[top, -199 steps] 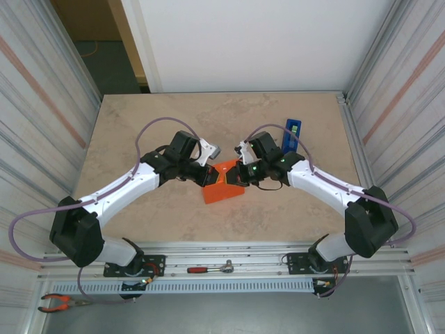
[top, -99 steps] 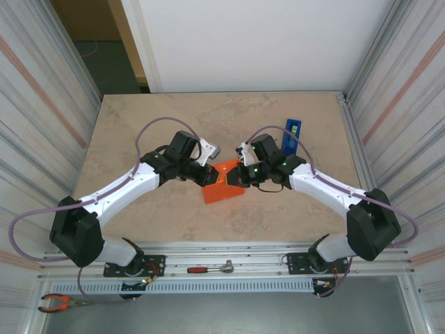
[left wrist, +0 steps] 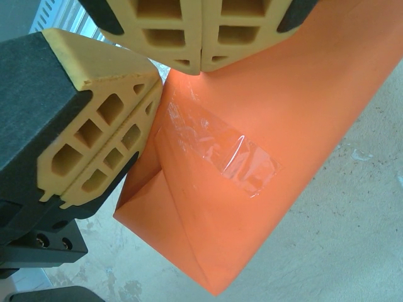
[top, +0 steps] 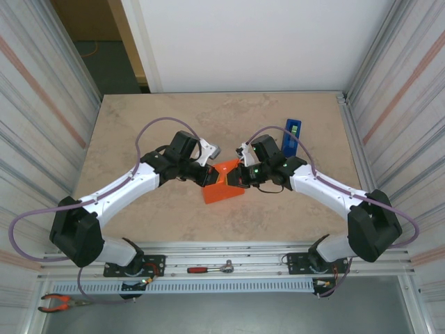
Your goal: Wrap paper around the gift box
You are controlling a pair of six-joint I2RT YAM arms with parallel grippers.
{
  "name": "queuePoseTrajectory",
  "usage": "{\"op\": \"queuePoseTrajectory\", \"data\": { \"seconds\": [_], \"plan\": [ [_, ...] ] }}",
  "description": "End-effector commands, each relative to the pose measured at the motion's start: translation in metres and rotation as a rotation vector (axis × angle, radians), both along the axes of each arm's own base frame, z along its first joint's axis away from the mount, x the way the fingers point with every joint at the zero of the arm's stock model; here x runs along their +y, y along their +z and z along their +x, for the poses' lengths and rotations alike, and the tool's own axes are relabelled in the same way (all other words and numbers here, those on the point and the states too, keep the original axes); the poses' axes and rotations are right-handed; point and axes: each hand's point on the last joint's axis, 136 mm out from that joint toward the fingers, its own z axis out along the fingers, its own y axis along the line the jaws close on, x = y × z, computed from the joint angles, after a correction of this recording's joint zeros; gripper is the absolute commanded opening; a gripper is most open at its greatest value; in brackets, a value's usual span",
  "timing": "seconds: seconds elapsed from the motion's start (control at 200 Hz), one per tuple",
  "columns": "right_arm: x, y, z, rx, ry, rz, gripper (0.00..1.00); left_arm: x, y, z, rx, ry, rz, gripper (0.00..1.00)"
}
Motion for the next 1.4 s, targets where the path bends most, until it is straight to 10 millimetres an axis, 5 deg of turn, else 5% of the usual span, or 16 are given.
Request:
{"op": "queuePoseTrajectory", "data": {
  "seconds": [0.0,0.651,0.932,1.398],
  "plan": [
    [-0.008,-0.013,-0.013,0.067,-0.014,-0.045,0.00,0.014,-0.054,-0.015,0.110,0.005,0.140,0.00],
    [-0.004,-0.011,-0.001,0.049,-0.058,-0.026,0.00,0.013,-0.054,-0.015,0.110,0.005,0.140,0.00],
    [0.003,-0.028,0.000,0.053,-0.103,-0.050,0.00,0.012,-0.054,-0.016,0.111,0.001,0.136,0.00],
    [-0.026,-0.039,-0.004,0.047,-0.200,-0.071,0.00,0.003,-0.029,-0.013,0.074,-0.013,0.075,0.00]
  ]
}}
